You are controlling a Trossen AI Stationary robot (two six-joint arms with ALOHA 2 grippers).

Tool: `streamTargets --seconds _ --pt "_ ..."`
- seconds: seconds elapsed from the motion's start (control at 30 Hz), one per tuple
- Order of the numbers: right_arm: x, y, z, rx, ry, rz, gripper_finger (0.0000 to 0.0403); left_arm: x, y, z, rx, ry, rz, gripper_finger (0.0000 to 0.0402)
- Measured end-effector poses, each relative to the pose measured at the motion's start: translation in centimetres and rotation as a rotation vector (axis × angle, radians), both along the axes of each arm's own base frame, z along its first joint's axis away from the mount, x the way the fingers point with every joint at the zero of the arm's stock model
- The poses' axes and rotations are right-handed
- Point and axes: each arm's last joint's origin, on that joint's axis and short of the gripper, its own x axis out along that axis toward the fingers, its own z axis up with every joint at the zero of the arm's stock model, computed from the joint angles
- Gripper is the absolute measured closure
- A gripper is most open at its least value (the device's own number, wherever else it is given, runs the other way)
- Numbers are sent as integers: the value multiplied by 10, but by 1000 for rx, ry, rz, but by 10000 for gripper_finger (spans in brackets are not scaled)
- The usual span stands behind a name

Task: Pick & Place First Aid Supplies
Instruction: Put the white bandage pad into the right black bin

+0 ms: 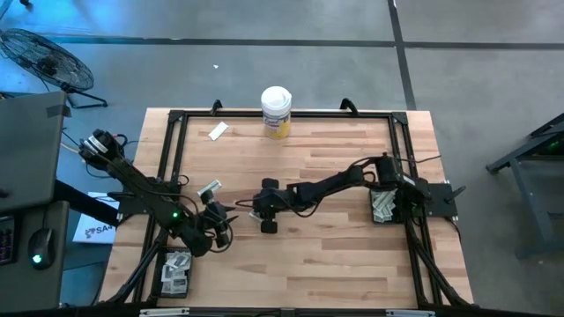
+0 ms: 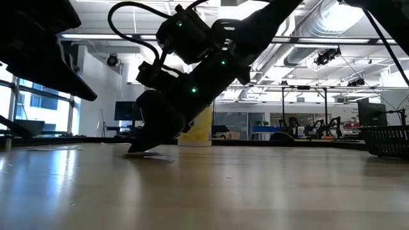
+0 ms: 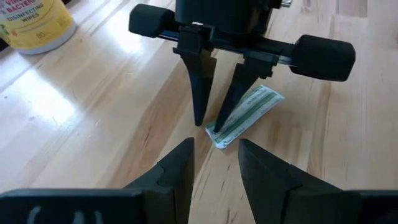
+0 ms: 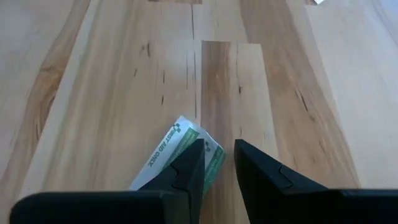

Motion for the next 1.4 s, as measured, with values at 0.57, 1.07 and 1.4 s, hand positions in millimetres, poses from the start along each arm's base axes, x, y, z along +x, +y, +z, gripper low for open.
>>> streamTargets --seconds 0.57,1.07,1.4 --pt "-6 -4 3 -41 67 -73 396 0 0 0 -2 -8 10 280" --pt "-91 31 112 -167 337 -325 401 0 0 0 -16 7 -3 280" --pt "-174 46 116 -113 500 -606 401 0 0 0 -22 3 2 280"
